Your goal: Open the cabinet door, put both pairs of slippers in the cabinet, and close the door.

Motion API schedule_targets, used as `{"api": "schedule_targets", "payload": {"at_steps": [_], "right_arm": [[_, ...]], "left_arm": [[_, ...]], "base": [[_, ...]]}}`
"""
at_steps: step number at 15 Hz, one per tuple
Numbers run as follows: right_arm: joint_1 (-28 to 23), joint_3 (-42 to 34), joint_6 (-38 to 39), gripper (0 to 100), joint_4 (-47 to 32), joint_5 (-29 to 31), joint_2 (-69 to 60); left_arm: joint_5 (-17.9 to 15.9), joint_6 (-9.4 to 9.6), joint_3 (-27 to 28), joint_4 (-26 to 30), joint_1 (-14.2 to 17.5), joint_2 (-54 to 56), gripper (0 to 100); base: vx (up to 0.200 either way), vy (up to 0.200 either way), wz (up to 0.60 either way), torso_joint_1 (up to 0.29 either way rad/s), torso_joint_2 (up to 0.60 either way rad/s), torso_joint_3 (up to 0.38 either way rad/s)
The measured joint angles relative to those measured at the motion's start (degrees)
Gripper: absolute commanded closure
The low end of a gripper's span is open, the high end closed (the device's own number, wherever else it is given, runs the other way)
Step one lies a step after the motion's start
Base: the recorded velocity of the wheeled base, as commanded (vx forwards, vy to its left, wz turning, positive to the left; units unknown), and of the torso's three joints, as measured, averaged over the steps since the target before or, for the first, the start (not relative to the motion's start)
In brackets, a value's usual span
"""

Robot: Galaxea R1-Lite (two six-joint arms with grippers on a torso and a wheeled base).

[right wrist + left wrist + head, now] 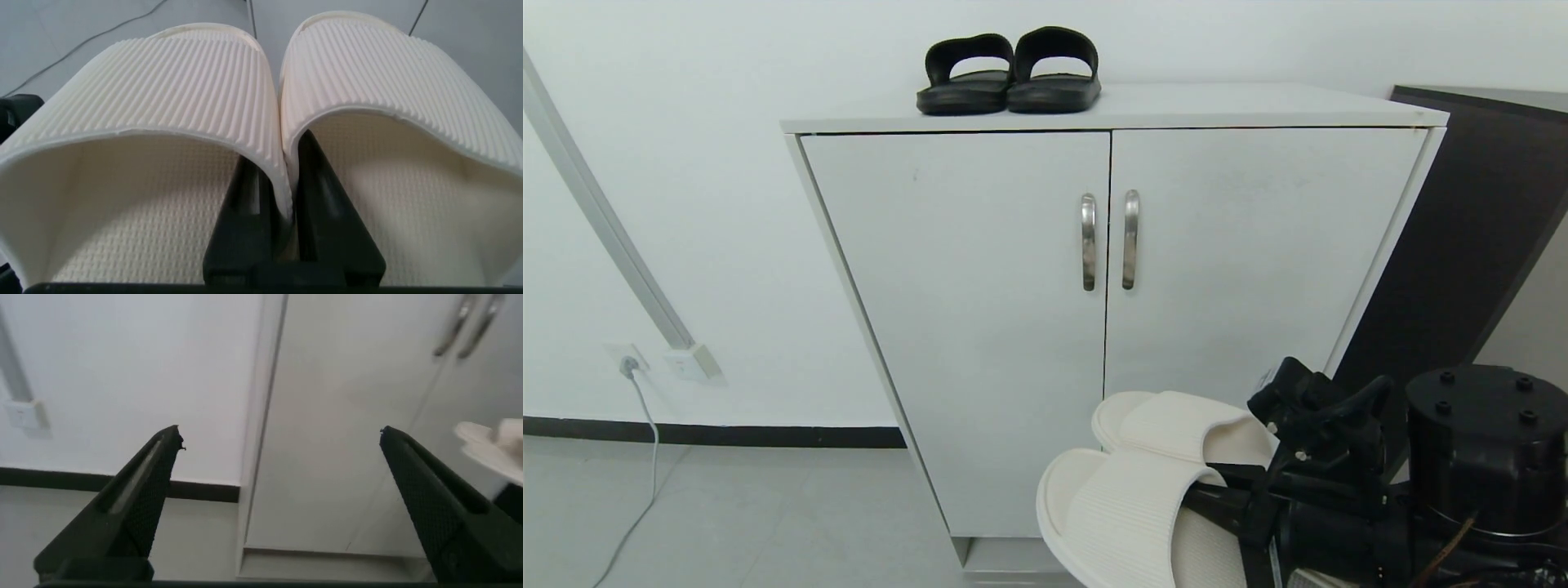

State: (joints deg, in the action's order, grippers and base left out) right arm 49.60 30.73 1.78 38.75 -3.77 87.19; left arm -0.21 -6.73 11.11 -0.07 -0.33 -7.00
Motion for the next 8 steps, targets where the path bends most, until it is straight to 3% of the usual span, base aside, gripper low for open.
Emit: {"api": "schedule_targets", "payload": {"at_steps": [4,7,8], "right_arm": [[0.01,-0.28,-0.01,100,-0.02,0.0,0.05],[-0.02,-0.33,-0.01,100,-0.02,0.07,0.29],[-0.02,-0.33,-0.01,100,0.0,0.1,0.4]], "left_arm": [[-11.36,-0.24,3.69,-9.64,-1.1,-17.7,0],[-19.03,-0.13,4.94,-22.94,-3.63,-35.04,0],[-20.61,-0.09,5.53,-27.92,-6.08,-41.05,0]], "base": [[0.0,0.0,0.0,0.0,0.0,0.0],[0.0,0.0,0.0,0.0,0.0,0.0],[0.0,0.0,0.0,0.0,0.0,0.0]]}}
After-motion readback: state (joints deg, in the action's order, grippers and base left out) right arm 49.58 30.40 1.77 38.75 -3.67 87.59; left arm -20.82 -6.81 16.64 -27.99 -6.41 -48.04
